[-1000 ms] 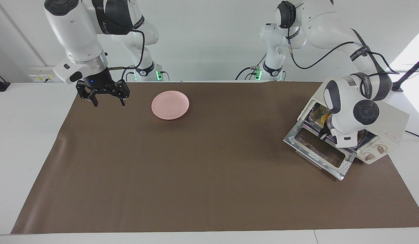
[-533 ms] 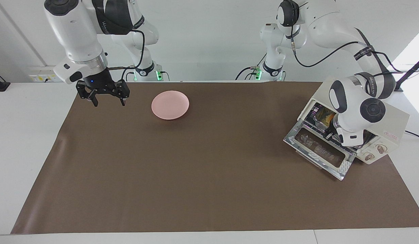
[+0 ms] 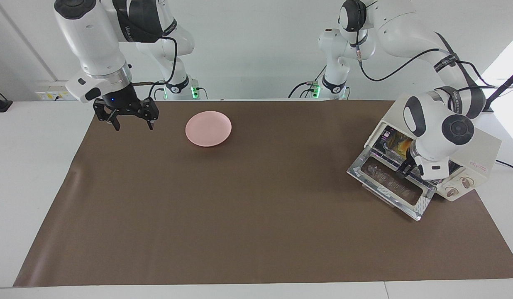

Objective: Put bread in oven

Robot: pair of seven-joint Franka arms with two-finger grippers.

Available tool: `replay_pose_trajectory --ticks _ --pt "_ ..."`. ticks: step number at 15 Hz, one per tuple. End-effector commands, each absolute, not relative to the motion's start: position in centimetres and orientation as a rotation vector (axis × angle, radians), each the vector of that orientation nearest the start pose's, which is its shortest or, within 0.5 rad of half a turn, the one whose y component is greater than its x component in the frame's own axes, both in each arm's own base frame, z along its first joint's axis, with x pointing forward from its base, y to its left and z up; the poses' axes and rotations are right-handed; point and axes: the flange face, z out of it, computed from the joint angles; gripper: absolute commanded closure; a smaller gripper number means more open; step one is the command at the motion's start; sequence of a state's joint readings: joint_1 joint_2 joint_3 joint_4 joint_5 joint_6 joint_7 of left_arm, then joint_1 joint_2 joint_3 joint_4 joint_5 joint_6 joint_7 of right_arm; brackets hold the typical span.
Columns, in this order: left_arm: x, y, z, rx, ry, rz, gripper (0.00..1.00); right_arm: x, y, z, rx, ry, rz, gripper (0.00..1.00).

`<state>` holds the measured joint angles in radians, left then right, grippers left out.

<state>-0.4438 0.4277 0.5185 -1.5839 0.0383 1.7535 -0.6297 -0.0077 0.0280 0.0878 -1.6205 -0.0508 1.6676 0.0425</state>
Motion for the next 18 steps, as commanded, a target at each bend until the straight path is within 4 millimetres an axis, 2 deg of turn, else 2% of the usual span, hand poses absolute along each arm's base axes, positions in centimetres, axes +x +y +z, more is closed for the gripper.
replay_pose_trajectory --ticks 1,3,6,8,9,10,12,14,18 --pt "65.6 0.0 44.5 -2.723 -0.882 0.046 0.00 56.5 3.6 59.5 -3.199 -0.099 -0.029 0.00" --pt "66.0 -1.0 48.1 -2.746 -0.873 -0.011 0.00 56.5 3.6 59.5 -3.199 -0.099 -0.029 0.00" --pt "65.3 -2.1 52.8 -2.777 -0.815 0.020 0.00 56.5 3.6 59.5 -3.199 -0.099 -0.029 0.00" --pt "63.6 -1.8 56.2 -2.845 -0.685 0.044 0.00 56.5 3.6 59.5 -3.199 -0.099 -0.029 0.00" --pt "62.2 -1.2 58.7 -2.900 -0.612 0.046 0.00 56.5 3.6 59.5 -3.199 -0.099 -0.029 0.00" --pt "60.8 -0.6 60.1 -2.937 -0.544 0.080 0.00 56.5 3.6 59.5 -3.199 -0.099 -0.029 0.00" --pt "58.4 0.3 61.5 -2.972 -0.441 0.181 0.00 56.5 3.5 59.5 -3.199 -0.097 -0.029 0.00" --pt "56.5 1.0 61.3 -2.996 -0.355 0.290 0.00 56.5 3.6 59.5 -3.199 -0.099 -0.029 0.00" --pt "56.1 0.2 61.4 -3.049 -0.189 0.308 0.00 56.5 3.5 59.5 -3.199 -0.097 -0.029 0.00"
